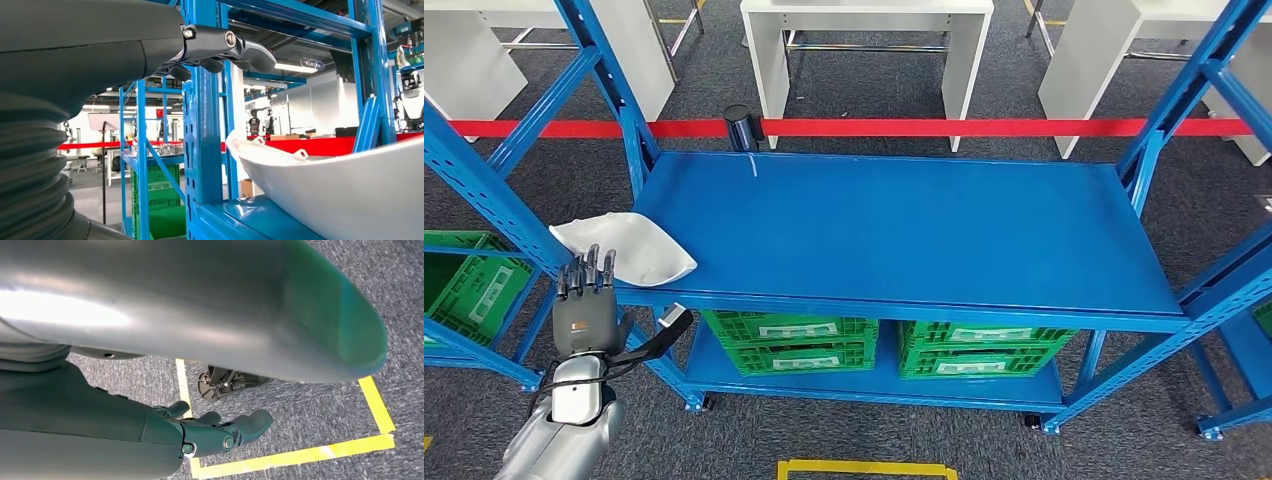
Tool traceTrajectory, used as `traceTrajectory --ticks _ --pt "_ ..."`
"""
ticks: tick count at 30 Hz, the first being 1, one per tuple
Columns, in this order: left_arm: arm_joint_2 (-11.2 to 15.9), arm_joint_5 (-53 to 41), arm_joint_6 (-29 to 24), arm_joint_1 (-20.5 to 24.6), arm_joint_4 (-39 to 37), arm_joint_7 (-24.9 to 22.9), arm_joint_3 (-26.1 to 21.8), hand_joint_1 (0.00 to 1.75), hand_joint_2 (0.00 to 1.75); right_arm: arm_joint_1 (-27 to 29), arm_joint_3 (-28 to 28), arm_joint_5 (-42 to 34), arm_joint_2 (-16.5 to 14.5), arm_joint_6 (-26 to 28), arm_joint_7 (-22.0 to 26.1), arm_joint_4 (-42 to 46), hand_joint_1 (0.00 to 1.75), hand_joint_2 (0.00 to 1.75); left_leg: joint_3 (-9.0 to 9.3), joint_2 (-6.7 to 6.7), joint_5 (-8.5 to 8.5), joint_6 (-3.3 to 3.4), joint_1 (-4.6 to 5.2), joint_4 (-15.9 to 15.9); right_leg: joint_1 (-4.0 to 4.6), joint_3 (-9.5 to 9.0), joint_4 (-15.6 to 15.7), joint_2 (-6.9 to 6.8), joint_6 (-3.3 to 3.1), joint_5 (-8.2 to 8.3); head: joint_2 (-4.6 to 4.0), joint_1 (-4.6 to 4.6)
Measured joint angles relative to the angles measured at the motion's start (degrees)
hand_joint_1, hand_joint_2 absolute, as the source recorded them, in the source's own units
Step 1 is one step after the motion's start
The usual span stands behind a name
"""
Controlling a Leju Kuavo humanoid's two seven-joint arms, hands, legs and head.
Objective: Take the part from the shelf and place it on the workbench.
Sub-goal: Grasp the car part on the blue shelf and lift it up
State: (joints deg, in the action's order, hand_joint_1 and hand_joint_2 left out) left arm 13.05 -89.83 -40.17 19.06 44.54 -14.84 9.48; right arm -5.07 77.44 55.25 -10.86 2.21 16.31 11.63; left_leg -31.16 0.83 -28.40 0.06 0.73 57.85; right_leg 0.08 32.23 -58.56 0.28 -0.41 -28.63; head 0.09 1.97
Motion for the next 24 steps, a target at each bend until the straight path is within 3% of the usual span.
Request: traceTrajectory --ticks 9,13,19,24 --pt "0.9 0.0 0.0 0.02 0.01 -0.81 0.1 0.0 1.75 0.0 -0.04 0.09 0.0 0.0 0.44 0.0 0.0 0.0 0.0 0.0 0.0 0.0 0.0 0.0 0.0 0.0 0.0 0.0 0.0 0.0 0.0 0.0" --pt "1.03 0.0 0.0 0.22 -0.09 0.1 0.1 0.0 0.0 0.0 -0.04 0.09 0.0 0.0 0.45 0.0 0.0 0.0 0.0 0.0 0.0 0.0 0.0 0.0 0.0 0.01 0.0 0.0 0.0 0.0 0.0 0.0" --pt "0.75 0.21 0.0 0.44 -0.07 3.89 -0.74 0.0 0.0 0.01 -0.04 0.09 0.0 0.0 0.27 0.0 0.0 0.0 0.0 0.0 0.0 0.0 0.0 0.0 0.0 0.0 0.0 0.0 0.0 0.0 0.0 0.0" --pt "0.69 0.13 0.0 0.52 -0.34 3.04 -0.84 0.0 0.0 0.01 -0.04 0.09 0.0 0.0 0.1 0.0 0.0 0.0 0.0 0.0 0.0 0.0 0.0 0.0 0.0 0.01 0.0 0.0 0.0 0.0 0.0 0.0"
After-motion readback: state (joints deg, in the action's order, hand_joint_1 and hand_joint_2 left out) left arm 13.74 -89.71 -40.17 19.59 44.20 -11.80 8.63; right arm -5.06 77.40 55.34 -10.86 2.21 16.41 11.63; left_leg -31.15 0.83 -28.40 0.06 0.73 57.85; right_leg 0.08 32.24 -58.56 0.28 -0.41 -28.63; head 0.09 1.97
